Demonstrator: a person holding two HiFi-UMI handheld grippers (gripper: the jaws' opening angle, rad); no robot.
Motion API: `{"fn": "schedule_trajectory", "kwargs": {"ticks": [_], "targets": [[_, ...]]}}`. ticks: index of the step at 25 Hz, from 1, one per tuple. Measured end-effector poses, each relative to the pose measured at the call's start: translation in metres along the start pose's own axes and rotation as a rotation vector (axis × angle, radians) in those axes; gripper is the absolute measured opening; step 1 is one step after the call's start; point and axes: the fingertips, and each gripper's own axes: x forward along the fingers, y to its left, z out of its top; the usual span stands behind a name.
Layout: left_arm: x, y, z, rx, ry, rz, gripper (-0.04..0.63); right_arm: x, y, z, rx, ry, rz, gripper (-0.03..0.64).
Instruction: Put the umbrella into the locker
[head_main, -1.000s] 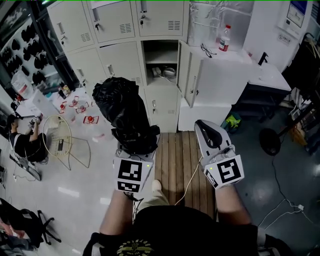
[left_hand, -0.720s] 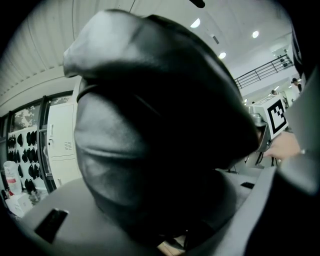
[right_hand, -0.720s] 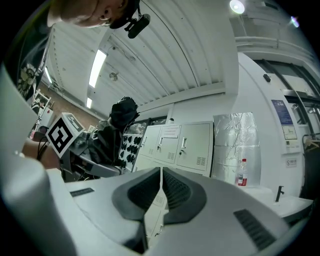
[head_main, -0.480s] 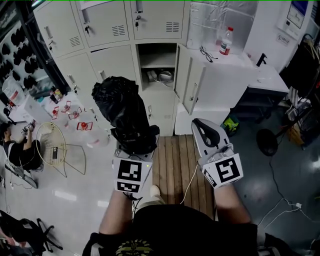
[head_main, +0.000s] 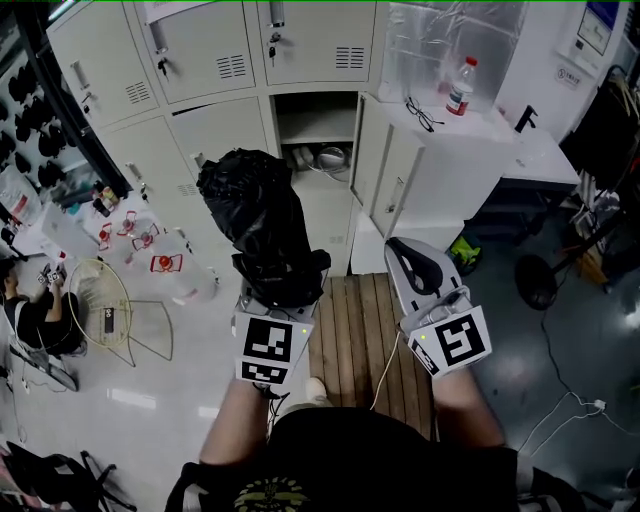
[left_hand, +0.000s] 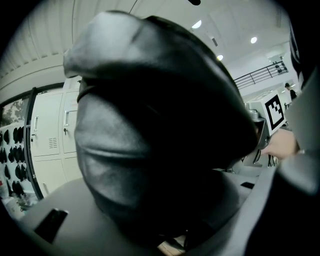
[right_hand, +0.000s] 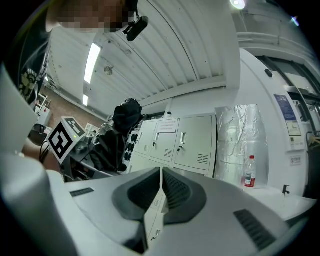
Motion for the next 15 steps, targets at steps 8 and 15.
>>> {"fn": "schedule_trajectory", "kwargs": {"ticks": [8, 15], "targets": [[0.019, 0.024, 0.003, 0.006, -0.035, -0.057, 0.259, 0.03, 0.002, 0.001, -0.014, -0.001, -0.03, 0.035], [0.027, 0.049, -0.009, 0.024, -0.018, -0.082, 0.259, 0.062, 0.007, 0.006, -0.028, -0.015, -0.052, 0.035]]}}
